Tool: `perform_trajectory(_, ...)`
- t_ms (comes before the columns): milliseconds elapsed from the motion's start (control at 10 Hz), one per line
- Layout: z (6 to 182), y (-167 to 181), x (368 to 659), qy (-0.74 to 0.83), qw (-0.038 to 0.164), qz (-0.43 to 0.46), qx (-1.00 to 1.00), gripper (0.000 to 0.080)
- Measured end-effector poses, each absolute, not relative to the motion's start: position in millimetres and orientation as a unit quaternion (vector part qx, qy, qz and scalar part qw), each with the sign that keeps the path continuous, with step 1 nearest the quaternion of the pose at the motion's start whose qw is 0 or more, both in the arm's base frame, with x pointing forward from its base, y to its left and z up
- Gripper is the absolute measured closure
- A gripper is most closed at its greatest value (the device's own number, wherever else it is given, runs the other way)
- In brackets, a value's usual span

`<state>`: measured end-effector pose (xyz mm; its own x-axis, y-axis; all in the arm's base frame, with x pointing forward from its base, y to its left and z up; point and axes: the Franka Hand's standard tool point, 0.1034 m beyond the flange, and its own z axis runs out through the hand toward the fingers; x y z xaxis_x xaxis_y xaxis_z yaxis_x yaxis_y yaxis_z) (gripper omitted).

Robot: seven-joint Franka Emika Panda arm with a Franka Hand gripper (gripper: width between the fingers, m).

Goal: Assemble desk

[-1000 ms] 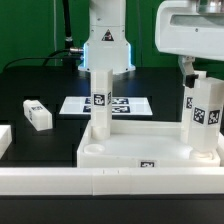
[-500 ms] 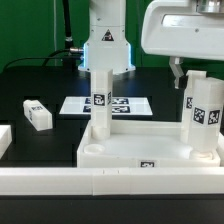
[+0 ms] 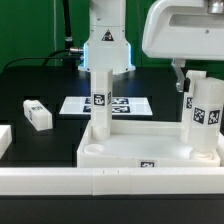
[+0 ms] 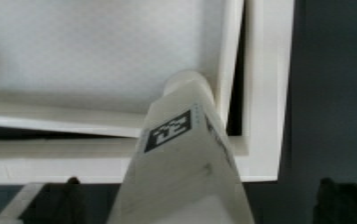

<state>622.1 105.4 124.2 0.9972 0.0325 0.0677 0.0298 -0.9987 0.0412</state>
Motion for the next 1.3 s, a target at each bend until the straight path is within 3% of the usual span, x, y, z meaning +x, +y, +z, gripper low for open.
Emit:
perform_trajectory(500,124.7,102.5,622.8,0.095,0.034,0.033,0.994,0.0154)
perform_trajectory(700,124.7,102.6,622.7,0.092,0.034,0.033,0.995,0.0461)
perform_trajectory(800,124.6,102.6,622.7,0.083,0.034,0.033,0.995,0.0513)
perform_trajectory(1100,124.3,102.4,622.6,0.006,0.028,0.035,0.999,0.0513)
perform_trajectory(1300,123.3,100.0,622.7,-0.121,0.011,0.035,0.992,0.0513)
